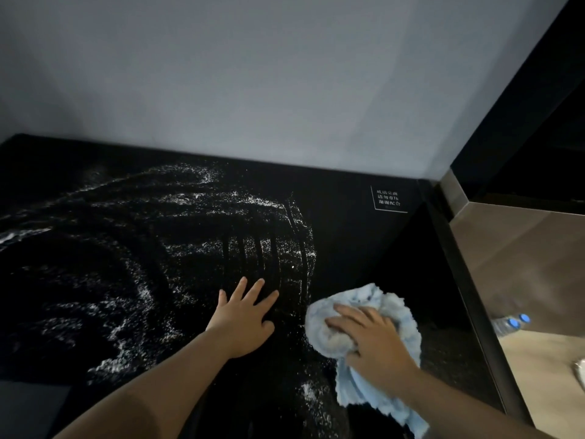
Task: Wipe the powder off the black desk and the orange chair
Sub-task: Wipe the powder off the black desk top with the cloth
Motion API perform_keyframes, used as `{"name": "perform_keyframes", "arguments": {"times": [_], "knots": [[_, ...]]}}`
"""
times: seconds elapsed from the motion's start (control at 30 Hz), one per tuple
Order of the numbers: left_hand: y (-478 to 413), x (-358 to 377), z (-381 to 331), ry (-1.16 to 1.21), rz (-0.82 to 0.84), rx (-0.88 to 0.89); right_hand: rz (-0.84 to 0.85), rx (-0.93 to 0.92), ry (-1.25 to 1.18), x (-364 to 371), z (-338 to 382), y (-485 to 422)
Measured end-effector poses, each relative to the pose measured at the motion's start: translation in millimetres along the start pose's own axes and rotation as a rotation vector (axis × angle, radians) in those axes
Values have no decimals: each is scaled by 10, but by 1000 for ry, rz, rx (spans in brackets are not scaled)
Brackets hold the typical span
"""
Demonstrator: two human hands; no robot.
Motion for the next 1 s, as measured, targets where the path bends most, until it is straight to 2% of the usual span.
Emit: {"name": "perform_keyframes", "arguments": {"times": [0.07, 0.13, 0.2, 0.23, 0.3, 0.4, 0.47, 0.53, 0.57, 0.63, 0.7, 0.73, 0.87, 1.0], "knots": [[30, 10, 17, -2, 10, 26, -55, 46, -43, -133, -81, -32], [60, 20, 28, 3, 15, 38, -146, 234, 8, -312, -229, -126], [100, 44, 21, 7, 23, 42, -112, 450, 49, -355, -314, -139], [121, 58, 16, 4, 24, 45, -87, 488, 68, -317, -291, -119], [162, 86, 9, 0, 17, 49, -84, 456, 102, -177, -117, 11], [223, 99, -6, -9, 15, 54, -97, 270, 92, 69, 217, 350], [259, 104, -37, -24, 49, 74, -154, 207, -137, 61, 356, 528], [281, 103, -53, -51, 75, 87, -303, 264, -402, -78, 271, 573], [289, 105, -53, -67, 80, 87, -385, 331, -423, -155, 152, 565], [302, 114, -57, -90, 78, 80, -401, 537, -221, -258, -89, 567], [327, 136, -81, -90, 73, 72, -235, 712, 31, -221, -158, 621], [350, 154, -98, -84, 74, 69, -171, 736, 102, -159, -111, 652], [470, 224, -162, -56, 66, 64, -203, 599, 132, 164, 284, 745], [569, 227, -242, -16, 72, 39, -145, 440, 74, 308, 536, 849]]}}
Point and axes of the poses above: each hand's wrist, its own y-axis away from the middle knuckle, its own x-axis out of the palm, z = x × y, the point moved 3 cm from there along -y, towards the middle knuckle, and after that the axes turned 4 degrees about -z, right-handed, at the moved point
